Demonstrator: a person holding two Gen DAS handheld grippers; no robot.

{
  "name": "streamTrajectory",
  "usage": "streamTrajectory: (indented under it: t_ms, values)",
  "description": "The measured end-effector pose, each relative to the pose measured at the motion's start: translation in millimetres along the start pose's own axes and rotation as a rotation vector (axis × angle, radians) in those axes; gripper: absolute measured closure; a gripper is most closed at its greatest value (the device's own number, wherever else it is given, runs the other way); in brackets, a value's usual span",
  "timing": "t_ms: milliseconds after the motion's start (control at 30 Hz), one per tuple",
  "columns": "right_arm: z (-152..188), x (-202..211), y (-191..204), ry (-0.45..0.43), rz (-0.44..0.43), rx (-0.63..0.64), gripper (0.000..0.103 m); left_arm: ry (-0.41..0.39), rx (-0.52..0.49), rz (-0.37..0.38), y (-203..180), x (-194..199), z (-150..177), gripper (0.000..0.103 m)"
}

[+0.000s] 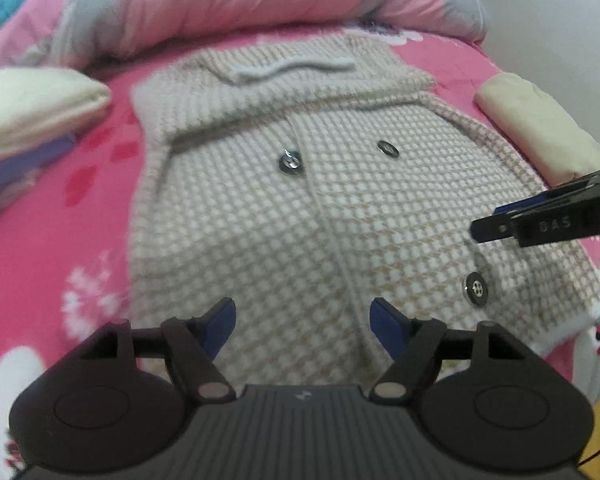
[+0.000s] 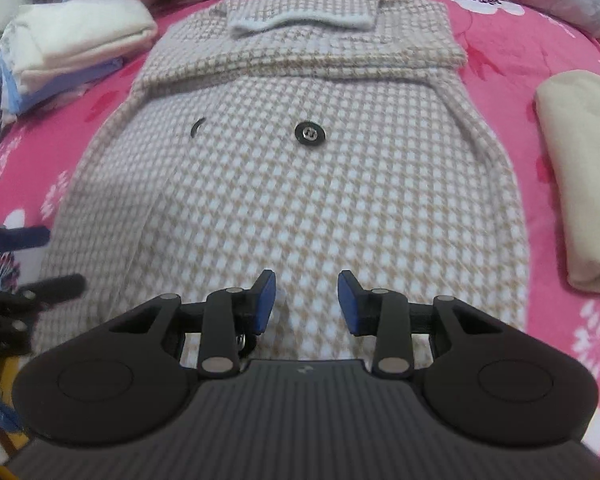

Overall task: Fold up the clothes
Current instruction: 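Move both open grippers over the buttoned front of the cardigan, then lower both open grippers onto the cardigan front and press it flat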

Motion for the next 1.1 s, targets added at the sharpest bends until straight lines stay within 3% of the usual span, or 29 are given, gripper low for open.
streamTrajectory:
  t_ms: [133,267,400,500,533,600,733,933,967,1100]
  values:
    - [-2.1,-26.0,-5.0,0.099,-0.011,-0.032,0.066,0.162,0.108,0.079,3.5,-28.2,-7.7,0.027]
    - [-8.5,-22.8,-7.6,0.124,-0.025,-0.053,0.066,0.202,0.179,0.13,9.8,-30.0,-13.6,0.016]
    - [-20.7,-9.1,-6.2,0.086,-0.059,-0.081,0.066,0.252,0.252,0.183,20.3,-33.6,-21.9,0.009]
    - [-30.0,-23.9,-2.0,0.147,-0.053,-0.078,0.06,0.293,0.303,0.2,25.8,-39.1,-27.7,0.006]
    - [-33.1,-29.4,-0.5,0.169,-0.051,-0.077,0.054,0.306,0.317,0.202,26.4,-40.7,-30.1,0.005]
    - [-36.1,-36.8,0.9,0.204,-0.044,-0.086,0.049,0.33,0.33,0.191,24.0,-42.8,-35.1,0.003]
    - [-45.8,-40.1,0.0,0.255,-0.046,-0.128,0.048,0.38,0.295,0.144,14.4,-47.8,-43.0,0.001]
    - [-62.9,-30.3,-6.0,0.194,0.027,-0.153,0.046,0.419,0.28,0.102,5.5,-53.4,-48.6,0.0]
    - [-62.6,-37.4,-8.5,0.223,0.026,-0.156,0.045,0.424,0.281,0.096,4.4,-54.1,-49.5,0.0]
    - [-59.9,-52.0,-13.0,0.267,0.004,-0.142,0.031,0.441,0.286,0.075,-2.2,-56.6,-55.3,0.0]
Point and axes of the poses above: each gripper's, at about its wrist camera, not at the fingertips, and x roughly against the way its jaws point, y to its left, z to its underside, the point moved 1 cm from there along -x, roughly the way its jaws point, and after that the axes turned 15 degrees about y, right-handed, at the moved point
